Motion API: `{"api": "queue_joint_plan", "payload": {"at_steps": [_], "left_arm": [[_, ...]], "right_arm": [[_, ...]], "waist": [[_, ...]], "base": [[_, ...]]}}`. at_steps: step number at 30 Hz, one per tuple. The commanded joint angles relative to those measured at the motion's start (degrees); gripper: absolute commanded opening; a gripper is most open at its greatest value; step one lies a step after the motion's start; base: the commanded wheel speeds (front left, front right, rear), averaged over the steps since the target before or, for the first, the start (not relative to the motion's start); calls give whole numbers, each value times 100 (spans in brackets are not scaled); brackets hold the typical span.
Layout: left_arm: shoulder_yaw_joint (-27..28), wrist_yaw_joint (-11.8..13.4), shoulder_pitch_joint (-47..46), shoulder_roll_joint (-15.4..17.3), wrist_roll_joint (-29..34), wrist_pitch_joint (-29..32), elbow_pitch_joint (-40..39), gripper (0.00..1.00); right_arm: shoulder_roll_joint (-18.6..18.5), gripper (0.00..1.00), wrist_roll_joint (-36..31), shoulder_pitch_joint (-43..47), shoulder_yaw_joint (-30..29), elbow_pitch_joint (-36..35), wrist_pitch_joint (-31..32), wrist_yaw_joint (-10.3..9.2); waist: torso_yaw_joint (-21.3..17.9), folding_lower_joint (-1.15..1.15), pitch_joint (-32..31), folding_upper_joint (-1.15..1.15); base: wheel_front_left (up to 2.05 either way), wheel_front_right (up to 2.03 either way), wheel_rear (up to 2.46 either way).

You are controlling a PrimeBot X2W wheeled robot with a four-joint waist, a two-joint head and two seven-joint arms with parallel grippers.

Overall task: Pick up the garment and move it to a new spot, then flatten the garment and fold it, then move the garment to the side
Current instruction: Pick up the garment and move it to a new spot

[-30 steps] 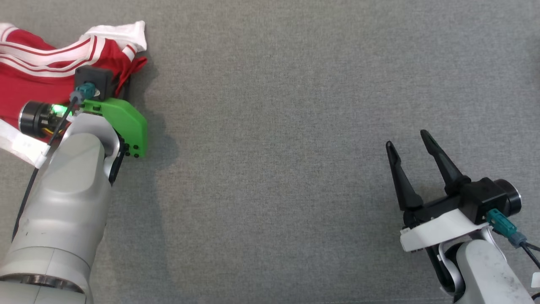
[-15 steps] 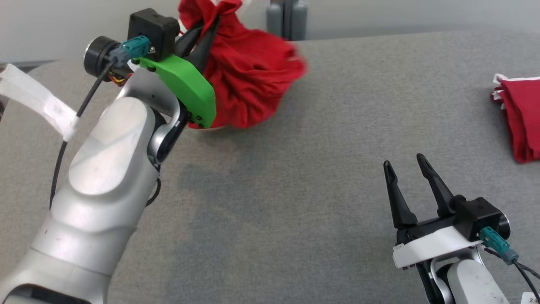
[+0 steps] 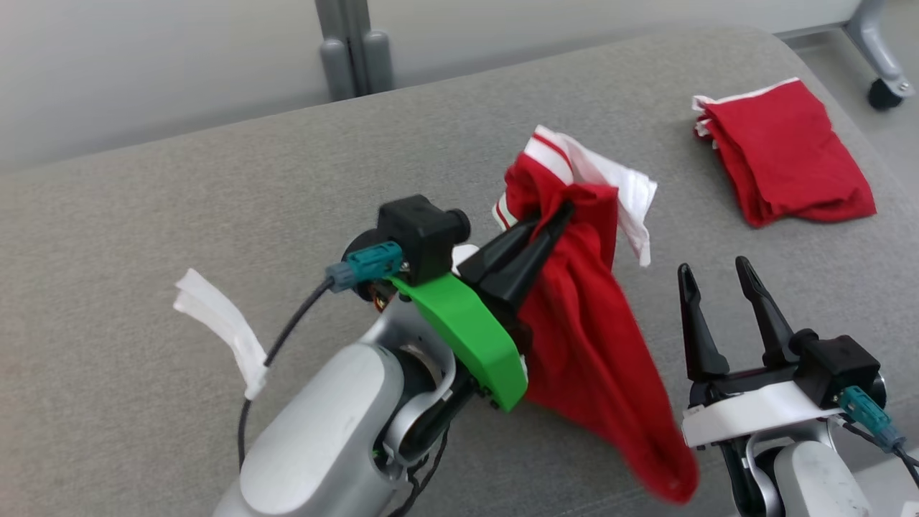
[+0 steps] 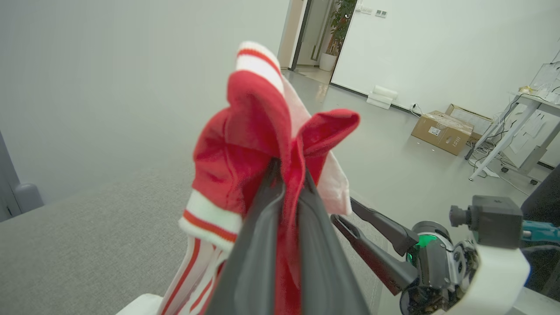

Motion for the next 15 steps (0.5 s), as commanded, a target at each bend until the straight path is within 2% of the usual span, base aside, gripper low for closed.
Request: {"api": "queue_joint_plan", "payload": {"at_steps": [1, 4, 7, 15], "left_arm": [[-77, -50, 91, 4, 17, -75, 129, 0], [-151, -201, 163, 3, -123, -269, 482, 0], [-99, -324, 34, 164, -227, -555, 954, 0], [280, -373, -350, 876, -59, -1341, 2530, 0]], "right_arm": [[11, 100, 27, 36, -27, -4, -14, -9], [31, 100, 36, 40, -53, 6, -14, -9], [38, 100, 43, 66, -44, 23, -14, -9], [51, 100, 22, 167, -72, 70, -14, -9]], "waist": [[-521, 0, 211, 0], [-687, 0, 265, 0], [-812, 0, 263, 0], [-814, 0, 187, 0]], "base": [[0, 0, 0], [0, 0, 0], [0, 0, 0], [0, 0, 0]]}}
